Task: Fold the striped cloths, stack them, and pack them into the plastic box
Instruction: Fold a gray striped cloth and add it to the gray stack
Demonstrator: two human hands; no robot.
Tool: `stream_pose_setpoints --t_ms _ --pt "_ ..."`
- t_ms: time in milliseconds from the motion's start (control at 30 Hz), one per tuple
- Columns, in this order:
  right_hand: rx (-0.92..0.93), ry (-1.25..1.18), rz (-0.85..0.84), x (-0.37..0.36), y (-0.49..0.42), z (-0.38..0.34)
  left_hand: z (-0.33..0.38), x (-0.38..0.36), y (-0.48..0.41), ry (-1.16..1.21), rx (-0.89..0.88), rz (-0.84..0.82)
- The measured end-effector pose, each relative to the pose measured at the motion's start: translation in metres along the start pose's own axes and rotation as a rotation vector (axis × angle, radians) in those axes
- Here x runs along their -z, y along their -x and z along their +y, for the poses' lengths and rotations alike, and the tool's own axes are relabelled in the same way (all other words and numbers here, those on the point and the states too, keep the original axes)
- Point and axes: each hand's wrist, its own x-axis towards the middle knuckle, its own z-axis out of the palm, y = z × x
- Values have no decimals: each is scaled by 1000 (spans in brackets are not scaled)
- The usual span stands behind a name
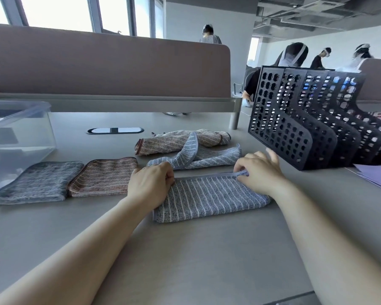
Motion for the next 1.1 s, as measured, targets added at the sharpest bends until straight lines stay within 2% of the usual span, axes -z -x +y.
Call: stream_pose_setpoints --t_ms 200,300,467,667,967,1100 --pt "-125 -393 -130 0 -2 11 -3 2 -1 31 8 -66" --pt "-140 -384 -110 -2 -5 11 -1 4 0 37 26 -83" --pt "-198 -239 4 -6 -7 -2 1 4 1 26 40 -82" --pt "-164 -141 34 -10 -6 -9 2 5 1 30 70 -82" --pt "-103 -260 -51 -6 2 -3 -1 11 1 15 1 -248" --pt "-96 -443 154 -6 1 -1 4 16 3 19 -18 -238"
